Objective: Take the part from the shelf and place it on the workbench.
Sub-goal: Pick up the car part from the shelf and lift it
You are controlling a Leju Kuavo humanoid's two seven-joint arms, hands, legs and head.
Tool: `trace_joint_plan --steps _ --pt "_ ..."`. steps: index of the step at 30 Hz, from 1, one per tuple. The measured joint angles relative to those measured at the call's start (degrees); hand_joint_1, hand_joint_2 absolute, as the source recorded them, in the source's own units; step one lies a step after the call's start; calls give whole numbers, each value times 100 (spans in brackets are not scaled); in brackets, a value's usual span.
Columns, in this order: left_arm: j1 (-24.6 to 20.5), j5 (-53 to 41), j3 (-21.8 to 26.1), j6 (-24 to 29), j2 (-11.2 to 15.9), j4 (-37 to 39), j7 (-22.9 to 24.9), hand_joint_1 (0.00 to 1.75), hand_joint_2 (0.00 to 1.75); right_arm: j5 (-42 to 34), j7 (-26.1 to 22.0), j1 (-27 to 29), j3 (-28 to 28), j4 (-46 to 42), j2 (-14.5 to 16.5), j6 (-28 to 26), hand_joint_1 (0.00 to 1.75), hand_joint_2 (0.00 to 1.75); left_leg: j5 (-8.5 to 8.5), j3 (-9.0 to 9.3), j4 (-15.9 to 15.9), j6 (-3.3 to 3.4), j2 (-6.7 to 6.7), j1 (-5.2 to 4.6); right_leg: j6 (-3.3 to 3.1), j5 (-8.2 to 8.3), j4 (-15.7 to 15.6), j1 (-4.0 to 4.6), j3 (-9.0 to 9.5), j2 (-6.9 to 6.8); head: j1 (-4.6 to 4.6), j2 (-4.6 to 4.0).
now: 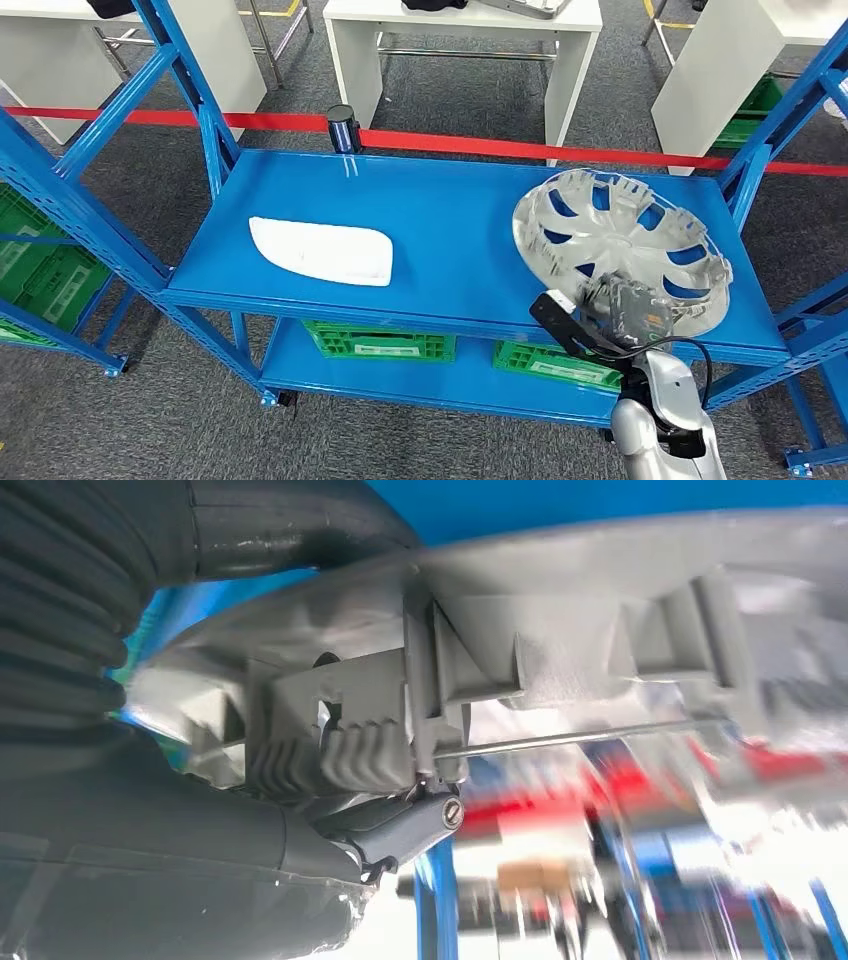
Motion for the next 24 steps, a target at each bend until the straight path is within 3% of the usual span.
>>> trace_joint_plan --steps 3,5,6,8,10,11,12,14,16,20,22,24 --pt "26 18 15 -164 7 0 73 0 175 -335 -329 109 -56 -504 87 -375 175 175 7 62 -171 57 4 -30 71 11 -11 8 -38 0 2 0" --pt "44 20 21 -199 0 0 102 0 175 -605 -520 182 -90 -811 134 -528 175 175 56 113 -251 109 11 -15 100 -71 120 8 -112 -8 9 0" --pt "46 20 21 -203 -5 -1 108 0 175 -697 -584 205 -103 -931 151 -572 175 175 81 140 -288 134 17 -6 91 -195 363 8 -228 -10 16 0" --pt "46 20 27 -206 -18 -1 112 0 175 -813 -674 256 -122 -1107 175 -620 175 175 92 137 -297 154 24 -11 59 -530 1162 1 -603 -11 24 0" --pt "48 21 54 -208 -30 -1 114 0 175 -974 -781 320 -132 -1238 193 -684 175 175 89 136 -291 156 12 -19 100 -690 1739 -10 -889 -11 24 0" --pt "49 21 75 -208 -35 -1 115 0 175 -1070 -834 340 -136 -1298 202 -719 175 175 85 139 -285 153 2 -18 149 -630 1698 -20 -877 -13 24 0" --pt "49 21 97 -207 -41 -1 115 0 175 -1157 -875 350 -138 -1362 210 -747 175 175 76 145 -273 144 -9 -15 209 -483 1401 -35 -740 -15 25 0" --pt "49 21 133 -206 -50 -1 114 0 175 -1276 -921 352 -142 -1479 228 -777 175 175 27 128 -199 97 -30 -24 276 -156 545 -57 -323 -26 27 0" --pt "54 21 154 -205 -55 -1 109 0 175 -1390 -959 361 -151 -1581 241 -809 175 175 -22 80 -116 43 -39 -48 218 -23 124 -51 -126 -25 26 0" --pt "66 21 164 -189 -61 0 67 0 175 -1720 -1056 383 -167 -1761 245 -867 175 175 -135 -3 29 -33 -28 -25 60 -6 118 -67 -139 -2 21 0" --pt "66 21 166 -186 -60 -1 37 0 175 -2114 -1194 393 -176 -1831 244 -870 175 175 -446 -244 556 -98 -23 -2 18 -5 112 -80 -130 -2 13 0" --pt "70 21 166 -187 -62 -1 19 0 175 -2578 -1373 402 -186 -1875 243 -872 175 175 -788 -620 1353 -139 -21 18 6 -7 113 -69 -134 -2 9 0"
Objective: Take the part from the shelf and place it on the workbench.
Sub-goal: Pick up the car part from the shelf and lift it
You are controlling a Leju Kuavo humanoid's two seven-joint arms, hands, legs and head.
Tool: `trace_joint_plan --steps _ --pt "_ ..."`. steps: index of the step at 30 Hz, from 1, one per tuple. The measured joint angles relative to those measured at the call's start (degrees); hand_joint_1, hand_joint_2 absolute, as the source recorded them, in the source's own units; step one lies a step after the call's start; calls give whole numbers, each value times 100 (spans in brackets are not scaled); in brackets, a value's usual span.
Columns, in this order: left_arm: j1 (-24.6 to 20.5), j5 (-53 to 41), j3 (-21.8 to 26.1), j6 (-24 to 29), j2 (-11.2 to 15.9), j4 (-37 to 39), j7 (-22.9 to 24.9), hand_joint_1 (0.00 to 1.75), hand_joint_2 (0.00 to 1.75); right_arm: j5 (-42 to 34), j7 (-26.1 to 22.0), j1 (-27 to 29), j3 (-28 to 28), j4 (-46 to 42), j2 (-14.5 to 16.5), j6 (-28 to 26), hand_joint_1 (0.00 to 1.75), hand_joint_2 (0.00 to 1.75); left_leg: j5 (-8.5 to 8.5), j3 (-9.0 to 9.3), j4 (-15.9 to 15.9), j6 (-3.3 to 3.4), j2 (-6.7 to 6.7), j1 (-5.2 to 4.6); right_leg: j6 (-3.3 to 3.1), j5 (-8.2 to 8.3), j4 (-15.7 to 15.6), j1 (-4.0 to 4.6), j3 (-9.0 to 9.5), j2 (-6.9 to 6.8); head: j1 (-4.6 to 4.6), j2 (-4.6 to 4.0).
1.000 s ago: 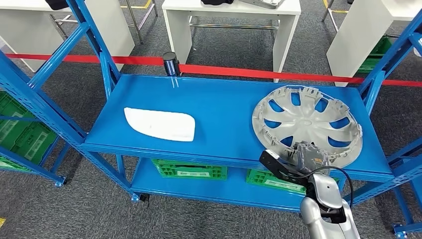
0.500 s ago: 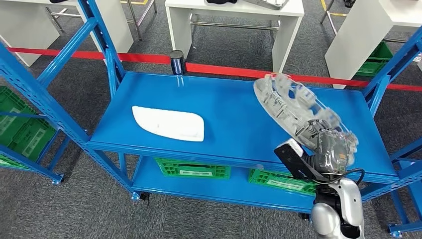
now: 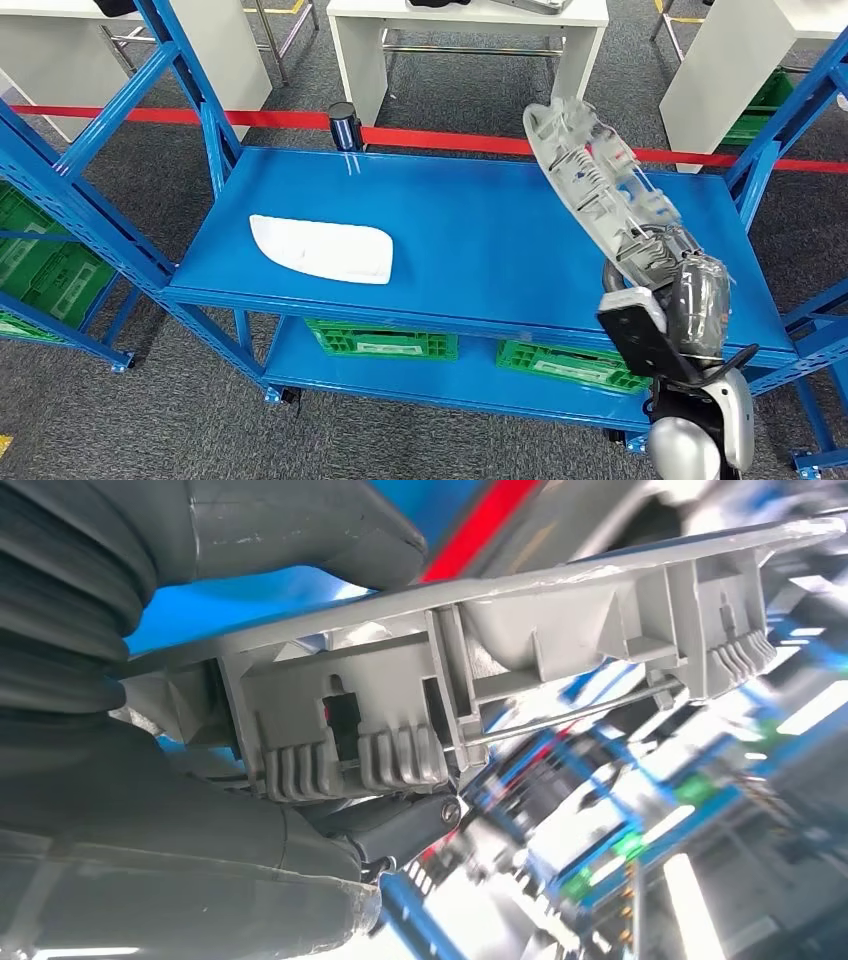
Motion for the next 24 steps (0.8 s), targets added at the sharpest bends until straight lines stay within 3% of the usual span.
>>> trace_joint_plan --steps 1,2,3,5,7,9,11,13,15,16,17,18,20,22,24 --pt "2 0 0 -1 -2 0 -3 0 175 -158 -67 4 -3 -14 -1 -1 175 175 -54 -125 245 -4 0 7 0 -1 1 7 1 1 0 0" --pt "3 0 1 -2 -3 0 -4 0 175 -240 -104 9 -3 -26 -1 -1 175 175 4 -149 271 3 0 12 -1 -2 1 15 6 2 0 0" --pt "3 0 1 -2 -4 0 -5 0 175 -276 -122 16 -2 -37 -1 -1 175 175 168 -52 48 22 0 14 0 -3 1 22 15 4 0 0" --pt "1 0 3 -2 5 1 -9 0 175 -293 -129 27 -1 -56 1 -1 175 175 558 350 -794 92 -2 0 2 -4 -1 38 28 9 2 0" --pt "1 2 10 -3 17 1 -11 0 175 -315 -137 28 -6 -78 -1 -2 175 175 721 599 -1334 152 3 -35 19 2 -1 59 13 10 4 0" --pt "8 4 23 -27 26 1 -21 0 175 -567 -231 34 -17 -92 -2 16 175 175 726 613 -1409 182 12 -65 68 20 -20 66 0 9 4 0" --pt "14 4 34 -107 34 2 -43 0 175 -1497 -583 67 -39 -114 -18 200 175 175 784 665 -1495 241 22 -43 112 -19 31 66 -41 7 11 0" --pt "14 4 71 -205 36 1 -63 0 175 -2888 -1147 93 -50 -164 -49 628 175 175 844 715 -1577 298 41 -21 90 -255 477 71 -252 4 25 0" --pt "9 4 141 -285 35 1 -81 0 175 -4057 -1610 95 -29 -258 -72 1149 175 175 853 711 -1580 312 51 -37 62 -586 1285 69 -612 3 31 0" --pt "-3 4 182 -310 35 0 -88 0 175 -4525 -1739 90 -8 -321 -81 1410 175 175 851 711 -1576 312 47 -40 75 -677 1581 66 -745 3 31 0" --pt "-24 4 219 -320 35 0 -92 0 175 -4911 -1793 78 17 -381 -92 1645 175 175 848 713 -1572 311 37 -40 108 -680 1677 60 -785 1 32 0" --pt "-56 4 250 -321 37 0 -95 0 175 -5276 -1801 52 51 -442 -108 1885 175 175 843 716 -1561 304 21 -37 157 -582 1509 49 -700 -1 33 0" --pt "-128 4 279 -375 41 1 -96 0 175 -5915 -1753 -45 143 -549 -157 2347 175 175 814 712 -1512 266 -8 -33 236 -270 682 25 -300 -21 36 0" --pt "-184 4 280 -520 60 1 -97 0 175 -6490 -1707 -169 268 -645 -222 2817 175 175 772 682 -1445 207 -13 -56 203 -77 93 28 -11 -25 36 0" --pt "-219 4 280 -603 88 1 -98 0 175 -6994 -1646 -279 440 -752 -294 3262 175 175 759 657 -1419 163 -5 -69 115 -43 31 56 16 -1 34 0"
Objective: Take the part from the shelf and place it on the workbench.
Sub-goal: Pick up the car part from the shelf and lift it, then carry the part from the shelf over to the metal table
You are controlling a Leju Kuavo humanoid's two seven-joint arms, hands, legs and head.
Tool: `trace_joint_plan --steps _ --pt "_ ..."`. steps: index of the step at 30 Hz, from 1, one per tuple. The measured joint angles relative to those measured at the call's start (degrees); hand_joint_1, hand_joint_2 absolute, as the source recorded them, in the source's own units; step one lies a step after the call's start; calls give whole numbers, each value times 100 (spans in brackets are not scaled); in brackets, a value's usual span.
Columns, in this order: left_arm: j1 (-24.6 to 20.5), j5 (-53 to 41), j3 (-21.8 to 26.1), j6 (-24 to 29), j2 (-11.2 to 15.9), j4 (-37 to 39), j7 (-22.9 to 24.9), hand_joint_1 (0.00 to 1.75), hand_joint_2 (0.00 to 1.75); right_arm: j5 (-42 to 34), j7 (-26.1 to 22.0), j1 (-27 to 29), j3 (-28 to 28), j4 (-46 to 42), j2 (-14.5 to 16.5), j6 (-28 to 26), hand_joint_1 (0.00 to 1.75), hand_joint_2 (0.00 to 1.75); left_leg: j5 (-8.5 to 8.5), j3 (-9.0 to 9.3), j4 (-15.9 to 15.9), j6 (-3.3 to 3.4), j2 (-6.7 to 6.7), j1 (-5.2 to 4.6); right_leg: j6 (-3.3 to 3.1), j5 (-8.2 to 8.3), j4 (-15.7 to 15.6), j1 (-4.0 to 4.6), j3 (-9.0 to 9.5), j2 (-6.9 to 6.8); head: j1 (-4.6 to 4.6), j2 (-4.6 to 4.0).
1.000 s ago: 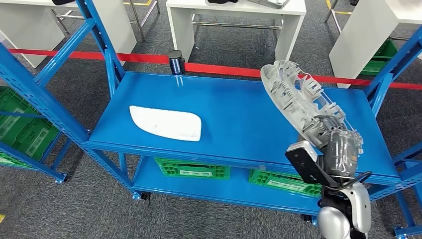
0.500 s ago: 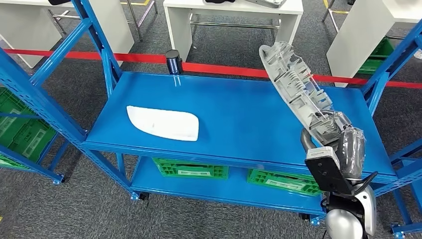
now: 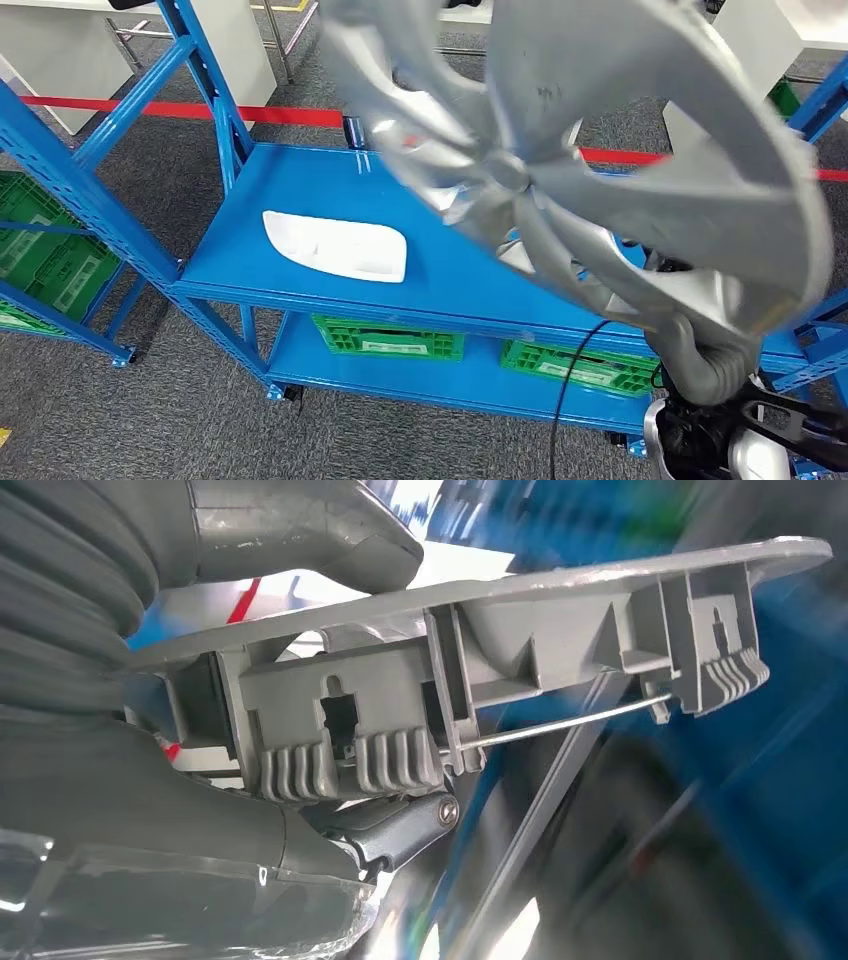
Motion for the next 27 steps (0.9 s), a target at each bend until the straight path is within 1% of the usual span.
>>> trace_joint_plan --steps 2,3,4,5,6,7,8,9,10,11,12,13,14,16,17,18,19,20,21,22,23,24,25,26,27 --pt "-19 0 -1 30 31 1 0 0 175 -384 124 -111 195 -109 -60 295 175 175 -27 -15 27 -37 6 21 -58 17 -2 -17 -5 15 -2 0" --pt "-25 0 -2 52 45 1 0 0 175 -531 201 -169 289 -153 -81 370 175 175 -101 -58 125 -64 8 31 -82 22 -7 -34 0 18 -9 0" --pt "-29 0 -2 71 56 0 0 0 175 -651 270 -231 376 -190 -103 414 175 175 -232 -151 331 -98 9 42 -105 26 -11 -49 5 18 -17 0" --pt "-30 0 -2 82 60 -1 0 0 175 -754 333 -294 461 -220 -125 439 175 175 -413 -311 669 -131 10 53 -120 27 -12 -46 6 17 -25 0" --pt "-30 0 -2 89 65 -1 0 0 175 -831 377 -351 538 -241 -149 453 175 175 -606 -507 1087 -157 12 64 -130 28 -11 -42 2 16 -31 0" --pt "-25 0 -2 93 65 -1 0 0 175 -879 405 -397 601 -257 -171 459 175 175 -747 -695 1475 -172 14 74 -135 33 -9 -35 -3 15 -31 0" --pt "-20 0 -2 93 64 -1 0 0 175 -910 426 -429 657 -268 -191 464 175 175 -801 -817 1718 -176 16 81 -139 37 -7 -29 -6 12 -31 0" --pt "-16 0 -2 94 63 -1 0 0 175 -927 442 -447 702 -274 -209 475 175 175 -741 -823 1723 -168 16 85 -141 42 -5 -23 -5 11 -32 0" --pt "-14 0 -2 95 64 -1 0 0 175 -942 460 -464 739 -276 -227 496 175 175 -583 -707 1488 -151 17 86 -144 47 -4 -19 0 13 -32 0" --pt "-17 0 -2 96 69 -1 0 0 175 -960 484 -486 778 -278 -252 531 175 175 -379 -499 1084 -120 14 84 -145 50 -4 -16 6 18 -32 0" --pt "-24 0 -3 100 78 -1 0 0 175 -979 513 -514 817 -278 -279 578 175 175 -210 -276 656 -83 7 73 -138 54 -4 -6 7 25 -31 0" --pt "-33 0 -3 111 87 -1 0 0 175 -1006 549 -543 858 -279 -310 632 175 175 -96 -105 323 -50 2 61 -123 63 -2 5 1 30 -30 0" --pt "-39 0 -3 132 96 -1 0 0 175 -1032 580 -564 899 -279 -337 684 175 175 -47 -12 130 -25 -3 46 -102 76 -1 14 -12 33 -30 0" --pt "-39 0 -3 195 101 1 0 0 175 -1068 637 -583 975 -279 -378 770 175 175 -26 -1 46 9 -2 24 -36 117 -18 19 -36 34 -29 0" --pt "-36 0 -3 221 101 1 0 0 175 -1073 654 -582 1005 -279 -394 793 175 175 12 3 11 33 8 34 -10 114 -11 15 -48 30 -28 0" --pt "-34 0 -4 238 97 1 0 0 175 -1073 668 -586 1029 -279 -411 806 175 175 61 5 -32 68 17 43 2 54 44 16 -78 26 -21 0" --pt "-34 0 -4 249 93 0 0 0 175 -1072 674 -591 1045 -280 -426 809 175 175 115 -4 -75 107 26 54 -5 -76 197 20 -149 22 -15 0" --pt "-35 0 -4 259 87 -1 0 0 175 -1071 677 -593 1056 -280 -439 809 175 175 163 -24 -103 136 36 62 -29 -275 475 21 -260 17 -8 0" --pt "-34 0 -4 267 82 -1 0 0 175 -1070 677 -596 1064 -280 -450 809 175 175 203 -71 -107 159 39 52 -51 -503 852 23 -402 16 -2 0" --pt "-32 0 -4 272 79 -1 0 0 175 -1069 677 -595 1070 -279 -459 809 175 175 241 -125 -104 170 42 43 -56 -700 1246 22 -534 16 -1 0" --pt "-31 0 -4 275 74 -1 0 0 175 -1066 679 -593 1078 -279 -468 809 175 175 282 -182 -100 174 45 34 -41 -826 1537 22 -603 16 -1 0" --pt "-30 0 -4 279 70 -1 0 0 175 -1058 681 -591 1087 -279 -477 809 175 175 323 -240 -96 173 46 28 -6 -860 1640 22 -580 15 -1 0" --pt "-26 0 -4 285 66 -1 0 0 175 -1042 686 -591 1095 -279 -483 808 175 175 361 -293 -88 165 46 25 41 -801 1501 21 -435 14 -1 0" --pt "-15 0 -4 294 60 -1 0 0 175 -1011 692 -590 1101 -279 -487 806 175 175 396 -342 -76 154 44 25 87 -682 1162 19 -190 12 -1 0" --pt "5 0 -3 310 53 -1 0 0 175 -963 699 -590 1103 -279 -485 803 175 175 426 -386 -55 136 44 25 112 -579 706 18 111 6 0 0"
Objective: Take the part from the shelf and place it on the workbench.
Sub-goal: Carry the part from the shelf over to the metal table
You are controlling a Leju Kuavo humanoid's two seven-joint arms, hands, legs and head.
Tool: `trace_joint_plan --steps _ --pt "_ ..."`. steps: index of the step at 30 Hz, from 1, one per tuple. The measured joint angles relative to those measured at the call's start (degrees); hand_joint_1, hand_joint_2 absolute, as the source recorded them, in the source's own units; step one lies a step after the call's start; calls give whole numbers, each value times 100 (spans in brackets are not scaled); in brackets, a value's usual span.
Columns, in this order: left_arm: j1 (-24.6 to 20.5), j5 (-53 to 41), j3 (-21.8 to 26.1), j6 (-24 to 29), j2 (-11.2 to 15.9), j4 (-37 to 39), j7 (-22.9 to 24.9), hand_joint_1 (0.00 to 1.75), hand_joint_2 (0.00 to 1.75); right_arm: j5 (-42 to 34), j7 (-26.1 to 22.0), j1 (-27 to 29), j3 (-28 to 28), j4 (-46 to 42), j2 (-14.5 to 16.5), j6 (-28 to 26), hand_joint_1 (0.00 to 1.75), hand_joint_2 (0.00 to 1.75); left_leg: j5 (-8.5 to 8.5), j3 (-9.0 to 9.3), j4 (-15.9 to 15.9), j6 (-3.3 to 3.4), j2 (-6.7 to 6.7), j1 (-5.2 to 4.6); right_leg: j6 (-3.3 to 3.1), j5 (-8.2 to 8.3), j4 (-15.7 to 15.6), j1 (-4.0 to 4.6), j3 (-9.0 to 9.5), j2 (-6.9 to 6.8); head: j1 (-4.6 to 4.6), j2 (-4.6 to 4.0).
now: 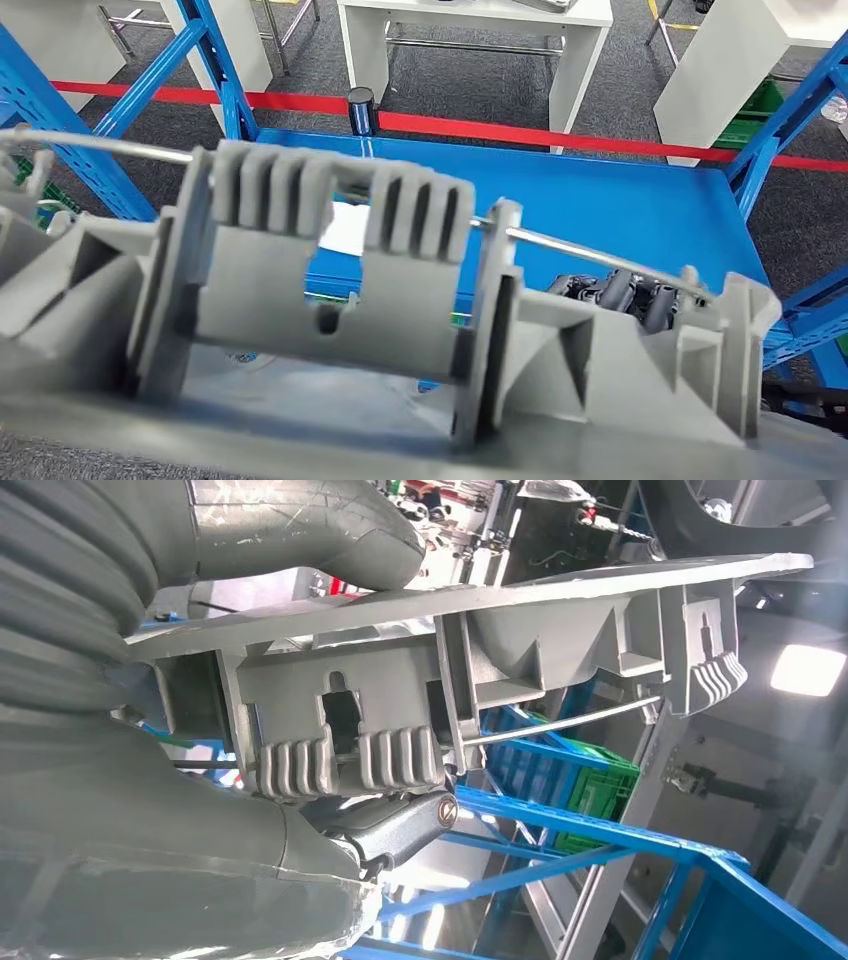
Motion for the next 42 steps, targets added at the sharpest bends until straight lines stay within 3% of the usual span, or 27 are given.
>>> trace_joint_plan --steps 1,3,6,8,10,11,12,13,14,15,17,19,21,22,25,26,27,28,30,32,33,34,36,37,39,41,42 --pt "31 0 0 25 -7 0 2 0 175 66 7 11 -4 -1 8 -2 175 175 29 -41 24 -24 -1 -7 -13 79 -400 9 265 0 -5 0" --pt "112 0 0 86 -16 0 15 0 175 206 11 64 -37 -7 24 7 175 175 89 -89 64 -85 -2 -18 -84 124 -820 33 504 4 -4 0" --pt "253 0 -1 194 -21 0 84 0 175 333 -5 161 -102 -12 37 74 175 175 99 -136 100 -188 -13 1 -213 214 -844 23 418 4 3 0" --pt "350 0 -1 264 -27 0 177 0 175 344 -34 212 -129 -5 27 139 175 175 -285 -247 424 -261 -18 31 -304 321 -860 -10 332 -12 -9 0" --pt "402 0 -1 319 -37 0 283 0 175 301 -51 253 -137 8 1 204 175 175 -856 -428 1132 -325 -17 59 -331 429 -852 -6 221 -19 -23 0" --pt "409 0 0 333 -44 0 324 0 175 264 -34 270 -135 15 -15 227 175 175 -1021 -487 1476 -346 -17 69 -326 486 -844 -5 156 -21 -25 0" --pt "411 0 1 341 -51 0 356 0 175 215 4 283 -133 19 -30 242 175 175 -1054 -469 1672 -356 -16 75 -316 538 -836 -3 88 -23 -25 0" --pt "412 0 2 331 -58 0 375 0 175 155 60 291 -131 22 -41 251 175 175 -973 -345 1655 -355 -16 77 -303 585 -827 -2 19 -24 -25 0" --pt "412 0 4 310 -63 0 387 0 175 85 124 296 -128 22 -49 255 175 175 -828 -111 1418 -342 -16 78 -289 627 -819 0 -39 -24 -26 0" --pt "411 -2 7 281 -65 0 392 0 175 19 183 296 -125 21 -54 256 175 175 -708 199 1011 -315 -22 74 -274 665 -814 1 -81 -24 -26 0" --pt "406 -22 8 228 -66 0 390 0 175 -63 278 291 -117 12 -56 257 175 175 -676 740 211 -246 -35 48 -222 744 -817 10 -133 -25 -21 0" --pt "415 -52 8 204 -67 0 394 0 175 -83 344 295 -101 0 -55 257 175 175 -722 895 -82 -176 -42 1 -146 829 -835 1 -156 -29 -26 0" --pt "425 -86 8 214 -67 1 447 0 175 -71 380 338 -91 -20 -63 257 175 175 -603 837 -137 -89 -24 -12 -87 872 -845 -5 -189 -29 -32 0" --pt "425 -108 8 232 -68 1 495 0 175 -50 378 372 -92 -32 -77 255 175 175 -525 793 -180 -35 -11 -4 -91 786 -774 -2 -242 -28 -25 0" --pt "440 -171 5 282 -92 0 669 0 175 73 274 516 -130 -47 -171 256 175 175 -291 574 -237 55 13 11 -178 74 83 0 -547 -27 -9 0" --pt "453 -181 4 289 -104 0 716 0 175 120 225 572 -154 -48 -216 263 175 175 -226 482 -224 56 15 6 -168 -109 459 -2 -630 -27 -9 0" --pt "465 -187 3 295 -118 0 750 0 175 166 186 625 -179 -48 -266 270 175 175 -166 390 -207 55 18 2 -126 -171 722 -4 -653 -27 -10 0" --pt "474 -191 3 308 -130 0 774 0 175 213 160 670 -205 -48 -315 273 175 175 -108 294 -184 48 20 1 -65 -121 815 -7 -588 -28 -9 0" --pt "483 -194 3 339 -156 0 793 0 175 308 144 741 -251 -52 -395 267 175 175 -9 99 -104 18 22 5 48 143 343 -19 -140 -30 -8 0" --pt "484 -189 2 357 -177 0 769 0 175 408 134 788 -289 -74 -446 260 175 175 67 -67 7 -33 16 -9 26 161 -500 -12 454 -28 -19 0" --pt "483 -184 2 356 -184 0 746 0 175 452 125 804 -305 -90 -464 258 175 175 103 -111 49 -63 13 -16 -18 100 -770 -3 609 -24 -25 0" --pt "482 -180 2 351 -189 0 723 0 175 490 115 814 -319 -103 -479 257 175 175 145 -138 68 -95 11 -19 -70 44 -897 15 663 -19 -32 0" --pt "481 -176 2 338 -196 0 694 0 175 532 100 822 -335 -111 -502 254 175 175 208 -172 73 -163 2 2 -160 113 -894 11 567 -23 -35 0" --pt "482 -178 2 325 -198 0 684 0 175 541 95 817 -338 -111 -512 254 175 175 122 -207 119 -200 -4 15 -212 171 -886 4 514 -31 -40 0" --pt "475 -183 1 293 -202 0 650 0 175 553 83 789 -338 -111 -533 255 175 175 -383 -328 511 -274 -12 40 -284 310 -887 -13 374 -43 -52 0" --pt "443 -179 1 274 -206 0 605 0 175 583 62 735 -336 -107 -561 248 175 175 -958 -463 1261 -330 -11 57 -301 459 -876 -3 217 -42 -62 0" --pt "420 -174 1 273 -208 0 586 0 175 606 46 708 -335 -102 -576 239 175 175 -1058 -479 1571 -341 -11 63 -297 532 -869 2 136 -42 -62 0"
